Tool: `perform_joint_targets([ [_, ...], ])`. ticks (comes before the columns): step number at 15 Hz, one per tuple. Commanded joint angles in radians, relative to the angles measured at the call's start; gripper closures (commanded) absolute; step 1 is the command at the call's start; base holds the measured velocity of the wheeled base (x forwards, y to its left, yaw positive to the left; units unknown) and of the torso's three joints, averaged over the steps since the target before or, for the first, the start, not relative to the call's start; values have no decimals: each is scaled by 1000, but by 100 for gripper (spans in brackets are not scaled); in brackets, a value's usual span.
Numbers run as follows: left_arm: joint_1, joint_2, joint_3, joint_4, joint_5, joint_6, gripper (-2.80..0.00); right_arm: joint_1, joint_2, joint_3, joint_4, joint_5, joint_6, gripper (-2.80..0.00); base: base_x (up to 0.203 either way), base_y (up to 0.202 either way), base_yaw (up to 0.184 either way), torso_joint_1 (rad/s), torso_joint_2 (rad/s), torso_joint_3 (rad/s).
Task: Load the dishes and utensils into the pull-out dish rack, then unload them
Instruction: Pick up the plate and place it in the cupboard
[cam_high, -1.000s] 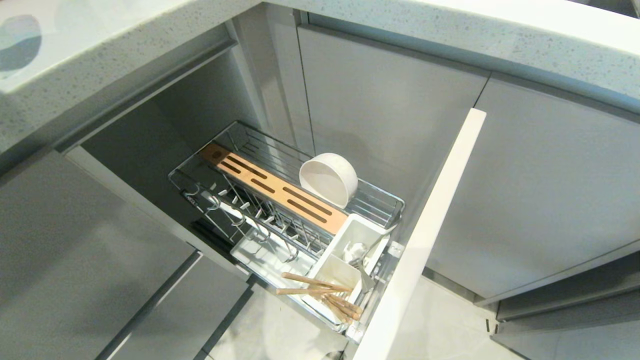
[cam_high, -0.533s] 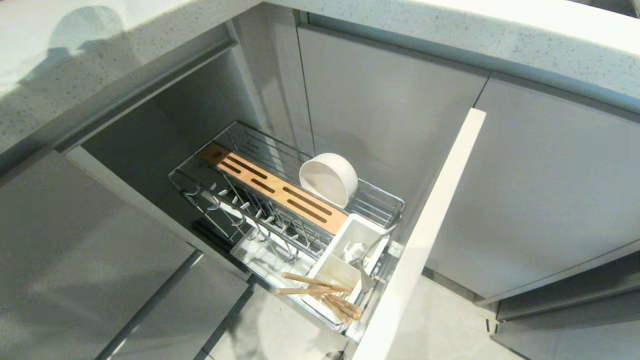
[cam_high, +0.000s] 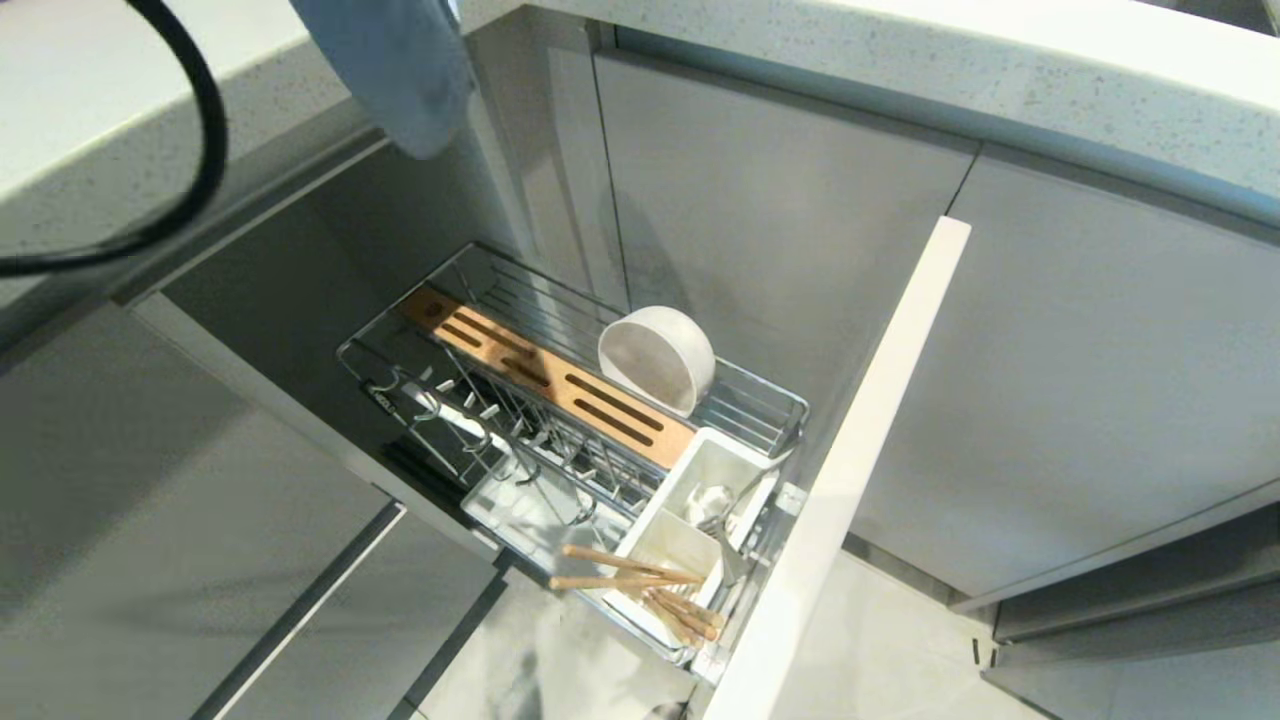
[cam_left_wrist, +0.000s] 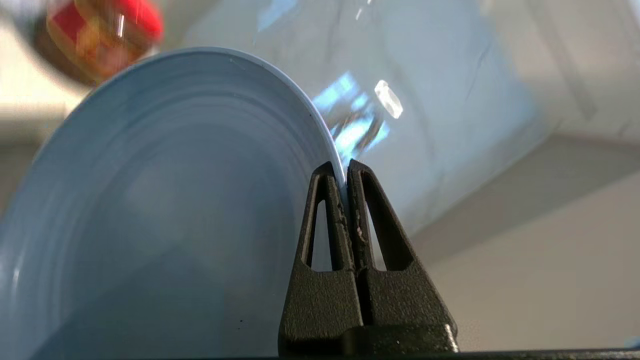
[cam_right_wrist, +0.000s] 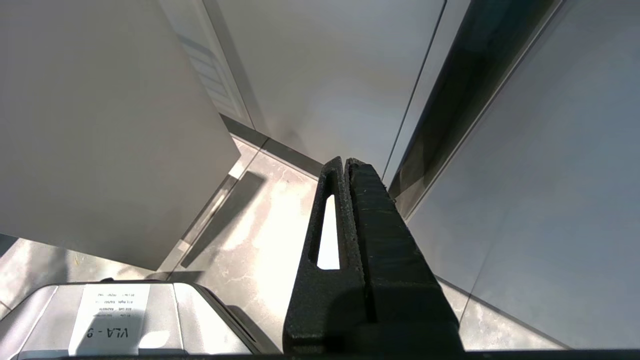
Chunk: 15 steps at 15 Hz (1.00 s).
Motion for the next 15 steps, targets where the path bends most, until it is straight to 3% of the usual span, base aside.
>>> perform_joint_targets([
  [1, -12, 71, 62, -31, 61, -15, 0, 0, -4, 2, -1, 0, 0, 0, 0, 0, 0, 0, 0, 0],
  [3, -3, 89, 102, -29, 141, -70, 0, 0, -4, 2, -1, 0, 0, 0, 0, 0, 0, 0, 0, 0],
  [7, 120, 89, 200, -27, 218, -200, 0, 0, -4, 2, -1, 0, 0, 0, 0, 0, 0, 0, 0, 0],
  [9, 145, 92, 237, -26, 267, -309, 0, 0, -4, 2, -1, 0, 0, 0, 0, 0, 0, 0, 0, 0],
  [15, 222, 121, 273, -25, 322, -483, 0, 0, -3, 2, -1, 0, 0, 0, 0, 0, 0, 0, 0, 0],
])
